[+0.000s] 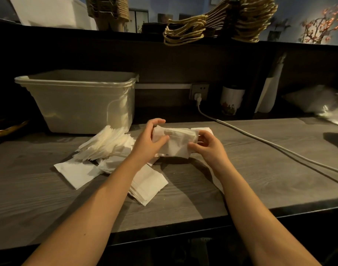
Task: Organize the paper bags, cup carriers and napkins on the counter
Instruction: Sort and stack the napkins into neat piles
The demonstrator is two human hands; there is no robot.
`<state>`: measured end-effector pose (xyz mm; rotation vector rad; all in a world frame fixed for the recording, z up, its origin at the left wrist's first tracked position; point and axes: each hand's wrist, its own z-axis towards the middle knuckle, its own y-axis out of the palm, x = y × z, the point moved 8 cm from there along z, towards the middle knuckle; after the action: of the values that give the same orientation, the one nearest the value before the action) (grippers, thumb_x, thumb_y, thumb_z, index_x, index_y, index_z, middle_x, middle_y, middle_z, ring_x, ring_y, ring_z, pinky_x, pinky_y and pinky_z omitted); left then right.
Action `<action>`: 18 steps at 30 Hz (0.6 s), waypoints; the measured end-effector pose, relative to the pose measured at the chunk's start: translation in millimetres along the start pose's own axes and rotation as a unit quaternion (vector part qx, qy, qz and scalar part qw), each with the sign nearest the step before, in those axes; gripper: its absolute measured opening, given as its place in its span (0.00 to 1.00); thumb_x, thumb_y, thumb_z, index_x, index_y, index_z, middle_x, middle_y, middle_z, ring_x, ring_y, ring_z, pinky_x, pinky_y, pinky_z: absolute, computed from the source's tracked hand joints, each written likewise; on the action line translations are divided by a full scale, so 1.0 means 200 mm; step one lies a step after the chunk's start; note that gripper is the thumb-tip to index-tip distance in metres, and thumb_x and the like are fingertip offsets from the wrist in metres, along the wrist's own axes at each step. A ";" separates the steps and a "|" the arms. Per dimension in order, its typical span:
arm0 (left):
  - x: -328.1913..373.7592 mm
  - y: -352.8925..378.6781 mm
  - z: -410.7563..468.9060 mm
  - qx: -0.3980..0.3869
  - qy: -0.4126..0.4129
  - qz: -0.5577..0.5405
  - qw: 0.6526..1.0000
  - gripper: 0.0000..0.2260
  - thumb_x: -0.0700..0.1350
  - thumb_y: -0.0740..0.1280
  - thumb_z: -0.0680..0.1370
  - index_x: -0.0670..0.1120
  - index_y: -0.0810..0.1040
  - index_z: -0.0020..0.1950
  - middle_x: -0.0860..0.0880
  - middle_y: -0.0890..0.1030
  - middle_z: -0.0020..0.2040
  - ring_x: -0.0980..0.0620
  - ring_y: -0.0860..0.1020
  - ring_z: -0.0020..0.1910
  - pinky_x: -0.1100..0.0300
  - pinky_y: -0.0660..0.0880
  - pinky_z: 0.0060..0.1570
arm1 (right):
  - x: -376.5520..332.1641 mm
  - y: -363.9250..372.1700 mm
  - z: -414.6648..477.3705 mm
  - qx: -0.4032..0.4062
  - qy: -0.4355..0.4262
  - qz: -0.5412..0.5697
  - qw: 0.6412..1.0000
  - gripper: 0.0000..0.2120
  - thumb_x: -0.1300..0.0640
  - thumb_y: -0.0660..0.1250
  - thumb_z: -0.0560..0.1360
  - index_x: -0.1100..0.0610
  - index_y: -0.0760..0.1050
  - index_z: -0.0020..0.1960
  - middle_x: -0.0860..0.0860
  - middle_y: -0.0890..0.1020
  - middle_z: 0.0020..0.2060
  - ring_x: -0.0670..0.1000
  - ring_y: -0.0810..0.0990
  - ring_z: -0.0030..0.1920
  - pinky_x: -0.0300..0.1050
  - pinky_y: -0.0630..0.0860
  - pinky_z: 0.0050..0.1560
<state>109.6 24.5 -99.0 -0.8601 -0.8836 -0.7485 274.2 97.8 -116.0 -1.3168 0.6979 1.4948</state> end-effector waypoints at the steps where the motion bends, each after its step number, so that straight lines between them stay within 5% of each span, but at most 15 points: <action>1: 0.00 0.01 0.00 -0.009 -0.005 -0.011 1.000 0.20 0.42 0.67 0.76 0.57 0.66 0.64 0.54 0.71 0.58 0.56 0.74 0.54 0.65 0.76 0.48 | 0.01 0.01 -0.01 -0.015 0.007 -0.009 1.000 0.15 0.62 0.69 0.73 0.51 0.73 0.57 0.45 0.79 0.50 0.47 0.79 0.53 0.37 0.77 0.45; 9: -0.09 0.08 -0.03 -0.095 -0.081 0.031 0.992 0.37 0.43 0.74 0.70 0.60 0.57 0.70 0.50 0.65 0.65 0.49 0.67 0.64 0.56 0.71 0.61 | 0.01 0.11 -0.04 -0.089 0.045 0.019 0.995 0.21 0.64 0.70 0.72 0.47 0.68 0.59 0.44 0.74 0.50 0.48 0.76 0.53 0.37 0.79 0.41; 14: -0.05 0.09 -0.05 -0.142 -0.060 0.024 0.988 0.30 0.39 0.73 0.71 0.59 0.61 0.63 0.51 0.70 0.56 0.52 0.76 0.51 0.63 0.78 0.41 | 0.00 0.15 -0.06 -0.132 0.028 -0.026 0.991 0.24 0.66 0.68 0.73 0.45 0.66 0.60 0.46 0.72 0.52 0.49 0.77 0.52 0.40 0.80 0.41; 18: -0.02 0.11 -0.06 -0.147 -0.028 0.036 0.988 0.23 0.37 0.69 0.74 0.53 0.62 0.60 0.52 0.70 0.51 0.53 0.76 0.46 0.65 0.76 0.41 | 0.01 0.14 -0.05 -0.126 0.031 -0.053 0.990 0.23 0.65 0.68 0.73 0.45 0.66 0.59 0.44 0.73 0.48 0.46 0.76 0.47 0.36 0.75 0.35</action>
<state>130.5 25.6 -113.7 -1.1732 -0.7978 -0.8079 252.5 79.3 -124.6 -1.5717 0.4806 1.4955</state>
